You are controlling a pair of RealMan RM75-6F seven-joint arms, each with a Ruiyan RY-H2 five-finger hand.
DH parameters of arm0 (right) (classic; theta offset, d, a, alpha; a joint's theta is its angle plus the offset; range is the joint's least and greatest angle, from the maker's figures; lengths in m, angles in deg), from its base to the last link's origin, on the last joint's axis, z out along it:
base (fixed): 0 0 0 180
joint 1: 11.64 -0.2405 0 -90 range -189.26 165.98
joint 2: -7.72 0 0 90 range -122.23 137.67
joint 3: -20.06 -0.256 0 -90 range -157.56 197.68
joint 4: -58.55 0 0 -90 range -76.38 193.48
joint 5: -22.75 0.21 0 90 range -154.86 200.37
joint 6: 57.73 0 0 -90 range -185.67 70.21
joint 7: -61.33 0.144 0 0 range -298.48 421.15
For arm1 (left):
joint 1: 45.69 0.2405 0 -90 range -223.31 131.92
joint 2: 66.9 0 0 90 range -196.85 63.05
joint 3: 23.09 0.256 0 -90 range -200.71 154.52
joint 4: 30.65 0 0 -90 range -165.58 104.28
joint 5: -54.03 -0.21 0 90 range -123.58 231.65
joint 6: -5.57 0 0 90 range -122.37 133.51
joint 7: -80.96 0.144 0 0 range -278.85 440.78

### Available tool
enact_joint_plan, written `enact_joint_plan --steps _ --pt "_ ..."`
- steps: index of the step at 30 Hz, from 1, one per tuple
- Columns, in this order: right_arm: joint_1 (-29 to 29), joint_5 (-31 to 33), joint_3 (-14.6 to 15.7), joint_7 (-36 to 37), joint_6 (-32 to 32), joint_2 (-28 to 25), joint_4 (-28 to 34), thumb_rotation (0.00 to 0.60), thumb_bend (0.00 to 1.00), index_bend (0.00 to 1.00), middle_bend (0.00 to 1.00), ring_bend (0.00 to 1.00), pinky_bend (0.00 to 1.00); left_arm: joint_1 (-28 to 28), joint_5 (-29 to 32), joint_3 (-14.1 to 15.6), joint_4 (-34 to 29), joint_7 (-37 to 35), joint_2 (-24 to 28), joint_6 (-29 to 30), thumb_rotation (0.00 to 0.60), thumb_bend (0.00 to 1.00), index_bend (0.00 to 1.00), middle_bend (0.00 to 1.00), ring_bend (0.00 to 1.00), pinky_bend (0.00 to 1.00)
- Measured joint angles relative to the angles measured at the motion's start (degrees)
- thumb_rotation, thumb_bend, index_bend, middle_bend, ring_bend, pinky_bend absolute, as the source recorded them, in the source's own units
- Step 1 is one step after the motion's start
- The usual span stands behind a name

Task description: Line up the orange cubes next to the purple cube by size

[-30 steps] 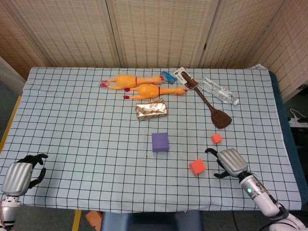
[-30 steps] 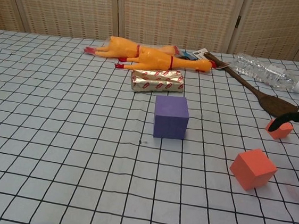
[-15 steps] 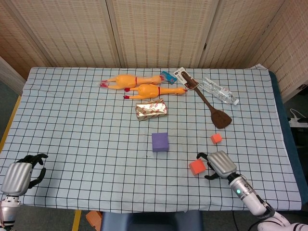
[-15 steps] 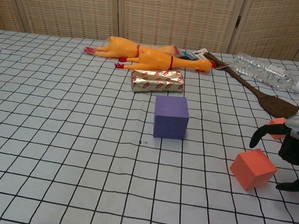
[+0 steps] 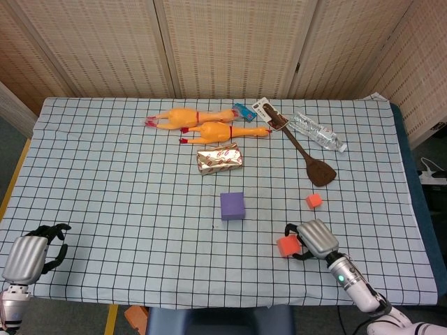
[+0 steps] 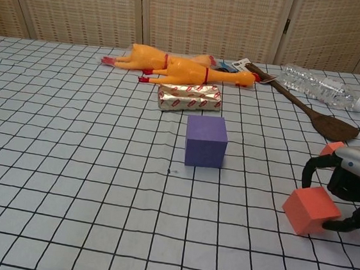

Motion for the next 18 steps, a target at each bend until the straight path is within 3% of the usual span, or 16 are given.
enact_joint_plan --steps 6,18 --pt "0.9 0.5 -0.9 -1.0 -3.2 1.0 -0.9 0.6 0.09 0.67 0.94 0.92 0.9 -0.3 -0.3 0.3 -0.1 0.4 0.0 -0.6 0.6 0.45 0.36 0.49 0.38 0.55" --pt "0.4 5.6 -6.4 -2.0 -5.9 6.1 -1.9 0.6 0.14 0.67 0.94 0.92 0.9 -0.6 -0.2 0.7 -0.2 0.7 0.1 -1.8 0.6 0.45 0.36 0.49 0.38 0.55"
